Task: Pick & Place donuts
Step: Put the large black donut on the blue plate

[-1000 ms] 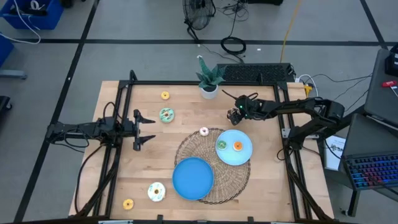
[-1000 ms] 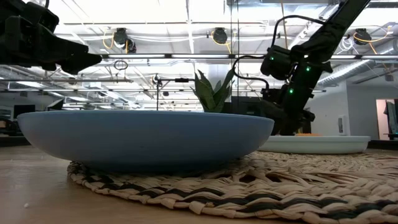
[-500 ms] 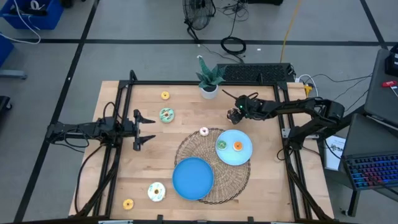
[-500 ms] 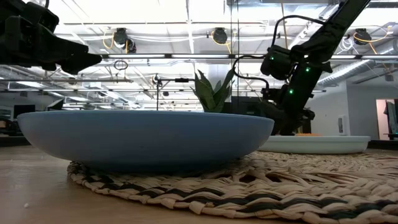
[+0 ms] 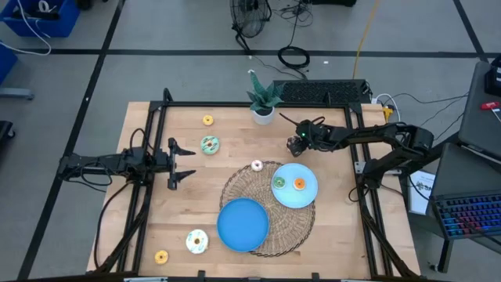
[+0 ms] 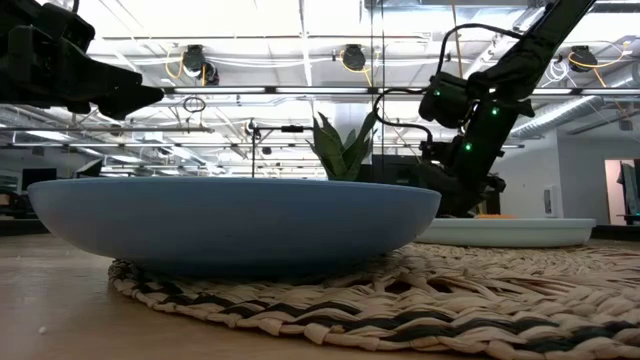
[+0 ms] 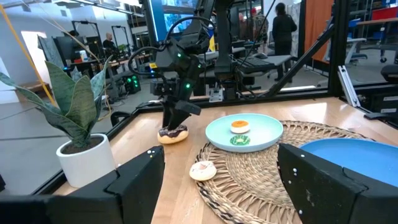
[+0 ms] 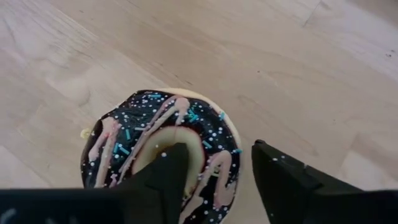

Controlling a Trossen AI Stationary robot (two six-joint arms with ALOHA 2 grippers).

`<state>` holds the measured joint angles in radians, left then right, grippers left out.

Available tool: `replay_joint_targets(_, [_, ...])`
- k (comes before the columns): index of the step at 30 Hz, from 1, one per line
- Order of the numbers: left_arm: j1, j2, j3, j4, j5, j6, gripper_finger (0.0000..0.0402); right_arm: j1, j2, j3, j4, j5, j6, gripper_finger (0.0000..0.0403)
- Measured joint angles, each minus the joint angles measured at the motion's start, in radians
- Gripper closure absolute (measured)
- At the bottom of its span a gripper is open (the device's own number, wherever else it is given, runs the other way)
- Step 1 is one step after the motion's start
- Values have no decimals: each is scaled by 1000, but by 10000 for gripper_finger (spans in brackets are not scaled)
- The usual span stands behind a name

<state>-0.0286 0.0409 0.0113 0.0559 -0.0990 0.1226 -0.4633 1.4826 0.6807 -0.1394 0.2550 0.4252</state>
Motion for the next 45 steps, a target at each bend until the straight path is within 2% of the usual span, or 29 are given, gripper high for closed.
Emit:
replay_joint_targets(6, [0, 0, 0, 0, 0, 0, 96, 0, 0, 0, 0, -25, 0, 279])
replay_joint_targets(19, [0, 0, 0, 0, 0, 0, 96, 0, 0, 0, 1, -50, -21, 315])
replay_joint_targets(45, [0, 0, 0, 0, 0, 0, 96, 0, 0, 0, 2, -49, -26, 319])
